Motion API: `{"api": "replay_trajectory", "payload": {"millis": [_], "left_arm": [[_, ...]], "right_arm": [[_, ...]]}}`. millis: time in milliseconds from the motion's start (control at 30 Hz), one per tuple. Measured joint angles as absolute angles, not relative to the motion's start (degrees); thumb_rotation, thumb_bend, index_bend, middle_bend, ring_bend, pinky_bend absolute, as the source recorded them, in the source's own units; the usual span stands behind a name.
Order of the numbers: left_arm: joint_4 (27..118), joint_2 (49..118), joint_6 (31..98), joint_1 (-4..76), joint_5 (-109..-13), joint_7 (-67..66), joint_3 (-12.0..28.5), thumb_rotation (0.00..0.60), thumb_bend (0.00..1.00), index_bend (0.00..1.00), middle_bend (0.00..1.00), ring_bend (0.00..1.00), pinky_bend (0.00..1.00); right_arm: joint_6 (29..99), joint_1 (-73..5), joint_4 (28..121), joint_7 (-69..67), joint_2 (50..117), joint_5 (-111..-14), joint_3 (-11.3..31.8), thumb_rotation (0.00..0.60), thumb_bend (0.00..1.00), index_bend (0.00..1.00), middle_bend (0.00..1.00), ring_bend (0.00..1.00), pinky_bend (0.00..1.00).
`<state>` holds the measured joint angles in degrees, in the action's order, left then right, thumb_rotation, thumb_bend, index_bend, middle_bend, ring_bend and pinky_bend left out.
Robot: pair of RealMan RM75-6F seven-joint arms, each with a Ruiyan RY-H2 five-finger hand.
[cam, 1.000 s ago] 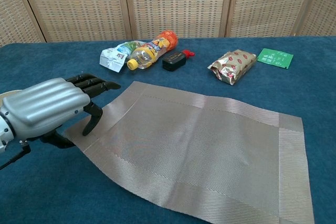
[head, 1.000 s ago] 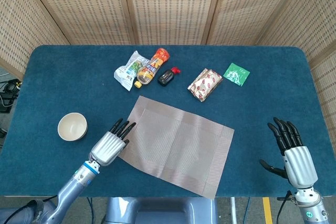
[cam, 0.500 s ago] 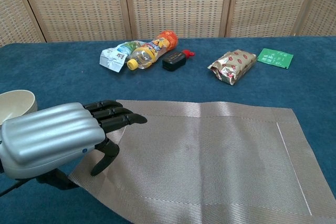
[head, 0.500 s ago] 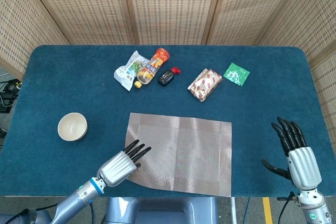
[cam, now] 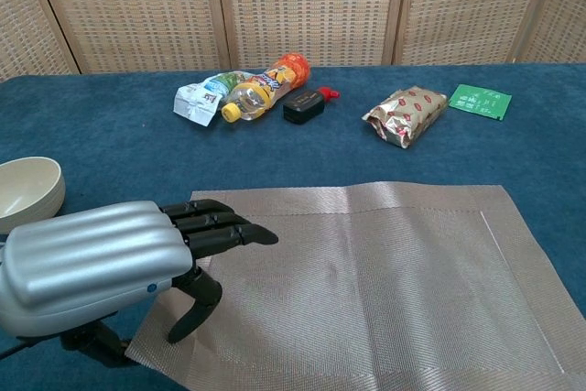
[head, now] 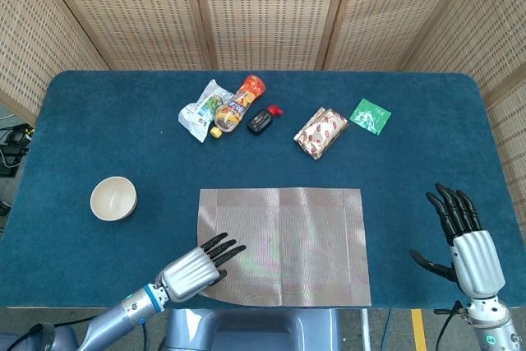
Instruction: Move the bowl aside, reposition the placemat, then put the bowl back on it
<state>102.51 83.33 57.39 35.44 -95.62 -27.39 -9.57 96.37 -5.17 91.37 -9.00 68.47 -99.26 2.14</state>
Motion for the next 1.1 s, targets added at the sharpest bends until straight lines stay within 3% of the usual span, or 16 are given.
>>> {"api": "replay_trajectory", "payload": {"millis": [300, 400, 467, 533, 633, 700, 833, 1100], "left_arm": [[101.9, 83.2, 57.0, 35.7, -97.7, -24.7, -9.8, 0.6, 0.6, 0.61, 0.0, 0.0, 0.0], [101.7, 83.3, 57.0, 35.5, -98.1, -24.4, -9.9, 0.6, 0.57, 0.5, 0.0, 0.0, 0.0], [101.5, 83.3, 57.0, 35.4, -98.1, -24.3, -9.9, 0.6, 0.48, 0.38, 0.0, 0.0, 0.0], [101.4, 83.2, 56.9, 35.4, -98.0, -24.1, -9.9, 0.6, 0.33, 0.22, 0.0, 0.0, 0.0], [101.2, 82.9, 56.9, 35.3, -97.9, -23.2, -9.9, 0.6, 0.18, 0.08, 0.0, 0.0, 0.0], [101.1, 82.6, 57.2, 35.3, -98.2, -22.1, -9.9, 0.6, 0.13, 0.03, 0.0, 0.0, 0.0], [100.9, 82.2, 57.9, 35.2, -99.2, -19.3, -10.1, 0.6, 0.07, 0.0, 0.0, 0.0, 0.0], [100.4, 79.5, 62.5, 34.6, -103.2, -12.7, -11.1, 0.6, 0.06, 0.0, 0.0, 0.0, 0.0]], "right_arm": [[96.3, -5.1, 91.5, -8.9, 68.4, -99.3, 2.2, 0.6, 0.2, 0.06, 0.0, 0.0, 0.0], [96.3, -5.1, 91.5, -8.9, 68.4, -99.2, 2.2, 0.6, 0.2, 0.06, 0.0, 0.0, 0.0], [96.3, -5.1, 91.5, -8.8, 68.4, -99.2, 2.2, 0.6, 0.2, 0.06, 0.0, 0.0, 0.0], [96.4, -5.0, 91.5, -8.8, 68.4, -99.2, 2.2, 0.6, 0.2, 0.06, 0.0, 0.0, 0.0], [96.4, -5.0, 91.5, -8.8, 68.5, -99.2, 2.3, 0.6, 0.2, 0.06, 0.0, 0.0, 0.0], [96.3, -5.0, 91.5, -8.7, 68.5, -99.2, 2.3, 0.6, 0.2, 0.06, 0.0, 0.0, 0.0], [96.2, -5.1, 91.4, -8.3, 68.8, -99.2, 2.3, 0.6, 0.2, 0.06, 0.0, 0.0, 0.0], [95.9, -5.0, 91.4, -7.6, 69.0, -99.3, 2.2, 0.6, 0.2, 0.06, 0.0, 0.0, 0.0]]}}
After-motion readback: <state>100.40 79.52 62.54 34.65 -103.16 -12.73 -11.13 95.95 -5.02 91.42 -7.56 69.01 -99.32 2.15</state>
